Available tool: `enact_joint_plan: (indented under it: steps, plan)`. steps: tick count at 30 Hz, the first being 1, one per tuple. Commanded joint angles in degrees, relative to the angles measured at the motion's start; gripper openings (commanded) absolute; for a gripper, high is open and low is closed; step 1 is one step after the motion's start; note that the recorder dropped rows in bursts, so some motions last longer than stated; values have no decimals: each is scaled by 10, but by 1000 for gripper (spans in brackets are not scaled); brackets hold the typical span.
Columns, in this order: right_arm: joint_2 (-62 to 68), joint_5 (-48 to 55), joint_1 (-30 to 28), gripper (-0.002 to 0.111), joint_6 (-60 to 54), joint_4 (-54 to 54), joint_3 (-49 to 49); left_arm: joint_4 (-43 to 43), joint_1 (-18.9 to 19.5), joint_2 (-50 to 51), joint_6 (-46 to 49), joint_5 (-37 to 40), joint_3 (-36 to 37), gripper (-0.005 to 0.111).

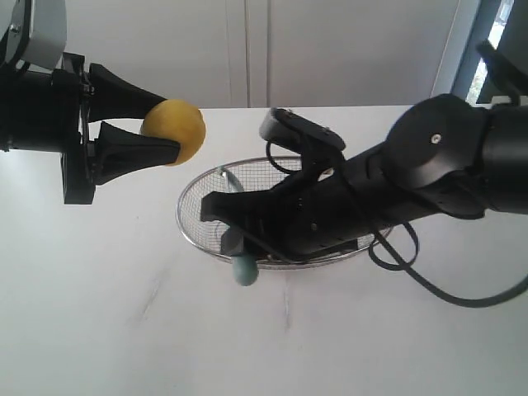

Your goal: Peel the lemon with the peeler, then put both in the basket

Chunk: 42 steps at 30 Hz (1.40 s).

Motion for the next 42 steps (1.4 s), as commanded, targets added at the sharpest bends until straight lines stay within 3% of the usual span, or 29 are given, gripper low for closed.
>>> enact_joint_plan:
  steps: [1,42]
  plan:
    - [12,11,18,0,-12,10,-43,-15,-3,-6,7,10,3,0]
    - [-52,29,2,0,-8,-34,-61,-13,-3,-6,7,12,3,0]
